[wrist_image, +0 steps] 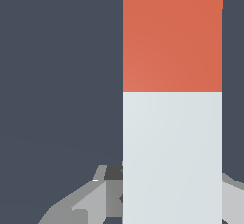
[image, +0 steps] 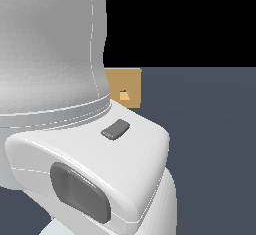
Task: Insert the peg into the horizontal hole in a box.
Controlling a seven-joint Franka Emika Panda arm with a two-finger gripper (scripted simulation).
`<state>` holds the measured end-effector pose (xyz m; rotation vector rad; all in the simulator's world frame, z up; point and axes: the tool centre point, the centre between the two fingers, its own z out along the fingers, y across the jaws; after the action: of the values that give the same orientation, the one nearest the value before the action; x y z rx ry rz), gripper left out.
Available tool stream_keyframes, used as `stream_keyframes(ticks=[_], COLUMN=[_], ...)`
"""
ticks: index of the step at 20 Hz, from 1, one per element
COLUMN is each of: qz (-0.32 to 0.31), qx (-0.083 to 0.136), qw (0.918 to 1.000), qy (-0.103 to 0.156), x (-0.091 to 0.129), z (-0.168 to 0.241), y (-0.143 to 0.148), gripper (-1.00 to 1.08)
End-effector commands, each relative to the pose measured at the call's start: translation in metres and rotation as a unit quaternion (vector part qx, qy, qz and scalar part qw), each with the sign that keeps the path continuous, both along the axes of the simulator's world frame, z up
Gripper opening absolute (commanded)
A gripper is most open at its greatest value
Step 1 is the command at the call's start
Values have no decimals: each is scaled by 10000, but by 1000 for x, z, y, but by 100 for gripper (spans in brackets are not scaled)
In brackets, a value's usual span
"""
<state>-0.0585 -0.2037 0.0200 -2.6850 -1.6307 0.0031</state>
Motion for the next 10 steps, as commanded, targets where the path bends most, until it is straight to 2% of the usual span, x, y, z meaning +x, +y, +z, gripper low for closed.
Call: stream_keyframes(ticks=[1, 6, 10], qz=[114, 496, 976], qx=[2, 0, -3], qw=[9999, 9988, 9952], qy=[-10, -10, -10], x=[6, 25, 43], z=[2, 8, 15], y=[12, 55, 110], gripper=[-100, -100, -100])
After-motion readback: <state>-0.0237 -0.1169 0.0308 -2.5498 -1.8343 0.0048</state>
